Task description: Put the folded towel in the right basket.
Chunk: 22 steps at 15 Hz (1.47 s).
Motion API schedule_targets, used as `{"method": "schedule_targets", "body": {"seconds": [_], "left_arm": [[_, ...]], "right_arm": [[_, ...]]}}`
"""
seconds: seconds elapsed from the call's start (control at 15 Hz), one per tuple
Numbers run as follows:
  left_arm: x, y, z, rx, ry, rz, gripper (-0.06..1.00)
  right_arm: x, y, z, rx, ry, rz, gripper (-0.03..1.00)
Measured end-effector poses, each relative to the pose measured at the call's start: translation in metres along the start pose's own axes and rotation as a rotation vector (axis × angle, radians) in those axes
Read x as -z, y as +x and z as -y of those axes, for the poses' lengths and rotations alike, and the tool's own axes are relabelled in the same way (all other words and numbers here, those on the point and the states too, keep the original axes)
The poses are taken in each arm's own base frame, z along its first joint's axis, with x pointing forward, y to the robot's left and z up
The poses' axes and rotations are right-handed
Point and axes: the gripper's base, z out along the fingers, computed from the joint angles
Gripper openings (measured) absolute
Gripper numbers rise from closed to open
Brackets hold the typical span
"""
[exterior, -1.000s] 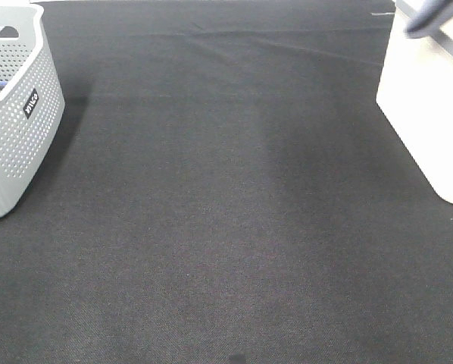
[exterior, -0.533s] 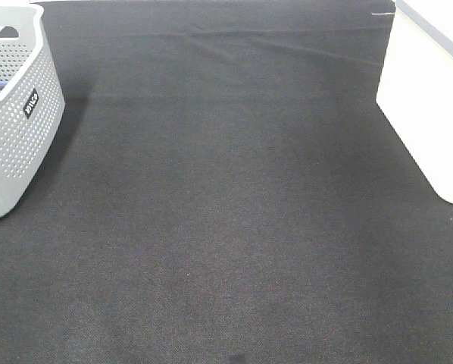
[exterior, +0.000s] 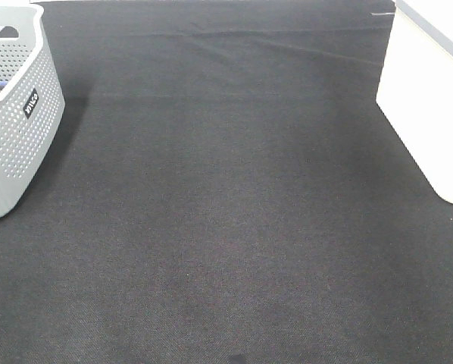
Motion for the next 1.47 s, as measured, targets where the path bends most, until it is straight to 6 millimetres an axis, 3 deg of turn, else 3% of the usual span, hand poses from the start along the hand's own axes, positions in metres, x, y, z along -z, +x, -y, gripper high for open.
{"method": "schedule_targets", "body": {"seconds": [0.13,0.27,0.53,0.87,1.0,1.2,1.47], "left_arm": [[0.000,0.000,0.000,0.000,0.000,0.000,0.97],[0.000,0.000,0.000,0.000,0.000,0.000,0.97],[0.000,0.000,0.000,0.000,0.000,0.000,0.97],[0.000,0.000,0.000,0.000,0.000,0.000,0.97],[0.000,0.000,0.000,0.000,0.000,0.000,0.97],[0.000,0.000,0.000,0.000,0.000,0.000,0.97],[0.000,0.000,0.000,0.000,0.000,0.000,0.97]], "right_arm": [[0.002,0.000,0.000,-0.001,0.000,0.004,0.65],[0.010,-0.001,-0.002,-0.006,-0.012,0.022,0.67],[0.048,-0.005,-0.018,-0.029,-0.109,0.104,0.67],[0.101,-0.001,-0.085,0.095,-0.139,0.195,0.67],[0.110,0.001,-0.095,0.112,-0.135,0.210,0.67],[0.140,0.023,-0.106,0.132,-0.135,0.208,0.67],[0.153,0.083,-0.095,0.130,-0.090,0.090,0.67]]}}
